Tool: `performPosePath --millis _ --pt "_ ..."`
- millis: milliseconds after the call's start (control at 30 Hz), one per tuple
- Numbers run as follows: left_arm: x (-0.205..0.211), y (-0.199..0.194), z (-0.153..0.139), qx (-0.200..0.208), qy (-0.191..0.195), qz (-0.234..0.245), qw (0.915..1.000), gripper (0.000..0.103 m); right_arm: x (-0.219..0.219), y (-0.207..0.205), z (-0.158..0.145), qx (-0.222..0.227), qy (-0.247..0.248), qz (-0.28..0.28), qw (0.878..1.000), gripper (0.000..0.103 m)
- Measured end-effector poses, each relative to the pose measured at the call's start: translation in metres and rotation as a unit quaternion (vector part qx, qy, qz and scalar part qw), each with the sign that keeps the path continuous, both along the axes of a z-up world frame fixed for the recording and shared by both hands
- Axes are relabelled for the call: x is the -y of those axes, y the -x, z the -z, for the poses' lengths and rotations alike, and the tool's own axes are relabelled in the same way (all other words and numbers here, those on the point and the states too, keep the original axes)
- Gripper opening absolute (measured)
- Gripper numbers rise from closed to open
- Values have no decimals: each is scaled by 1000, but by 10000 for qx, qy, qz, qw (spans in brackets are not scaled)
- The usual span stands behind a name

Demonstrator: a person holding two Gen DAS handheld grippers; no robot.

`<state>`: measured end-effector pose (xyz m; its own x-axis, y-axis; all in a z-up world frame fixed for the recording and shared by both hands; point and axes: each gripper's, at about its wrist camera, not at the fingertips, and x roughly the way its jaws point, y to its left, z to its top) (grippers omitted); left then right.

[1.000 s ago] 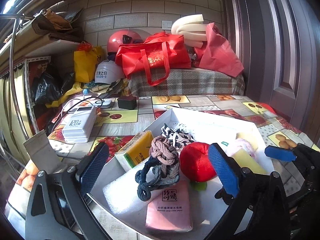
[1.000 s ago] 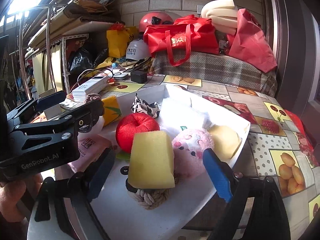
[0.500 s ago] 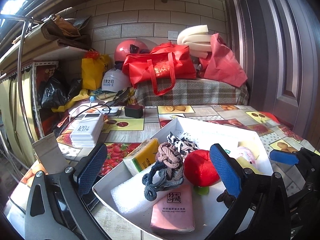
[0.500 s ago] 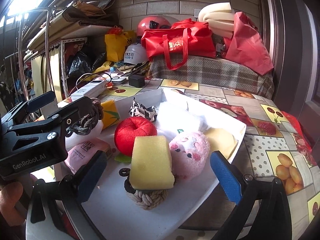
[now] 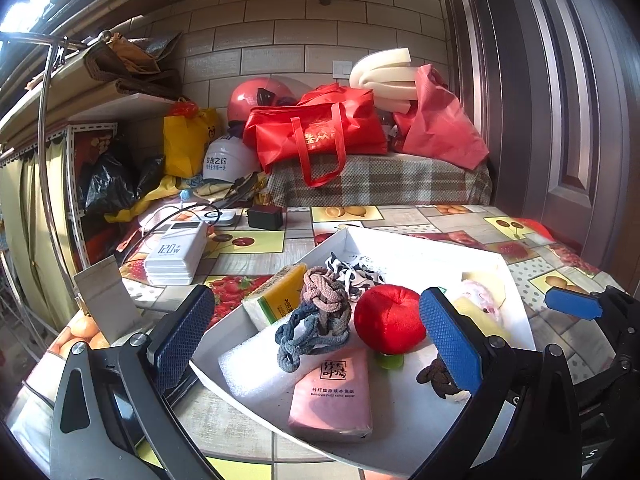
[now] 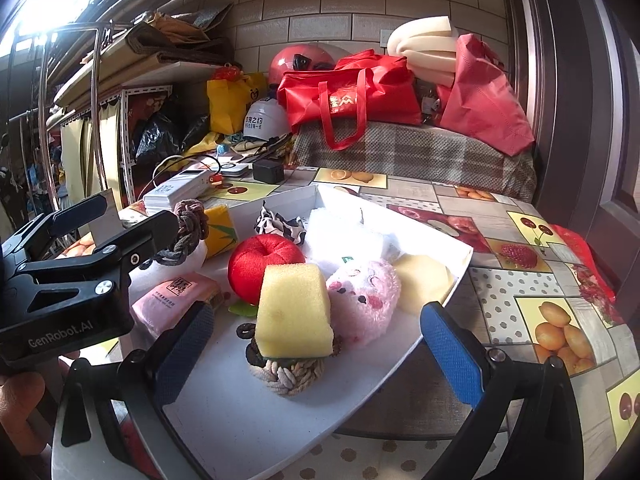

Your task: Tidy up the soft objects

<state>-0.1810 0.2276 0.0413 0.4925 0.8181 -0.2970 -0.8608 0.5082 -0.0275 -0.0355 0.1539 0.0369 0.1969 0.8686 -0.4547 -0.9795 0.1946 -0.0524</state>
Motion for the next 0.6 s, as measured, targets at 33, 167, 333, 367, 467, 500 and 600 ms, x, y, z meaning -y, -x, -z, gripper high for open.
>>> performPosePath --millis 33,167,333,367,467,500,600 --pt "2 0 0 -1 11 -11 10000 103 3 -1 0 -12 -12 12 10000 103" --pt "10 1 1 26 106 98 9999 103 14 -5 0 -90 -19 56 9999 103" --pt "26 -1 2 -1 135 236 9996 103 30 -11 1 -231 -60 125 9996 103" --pt "30 -2 2 -16 145 253 9996 103 33 -12 1 -261 -74 142 9995 103" --pt "38 -4 3 -65 227 320 9992 103 43 -17 1 -343 -110 212 9991 103" --pt "41 -5 3 -82 273 347 9990 103 45 -18 1 -366 -101 235 9990 103" --pt "50 -6 4 -136 310 375 9987 103 54 -22 3 -425 -20 303 9986 103"
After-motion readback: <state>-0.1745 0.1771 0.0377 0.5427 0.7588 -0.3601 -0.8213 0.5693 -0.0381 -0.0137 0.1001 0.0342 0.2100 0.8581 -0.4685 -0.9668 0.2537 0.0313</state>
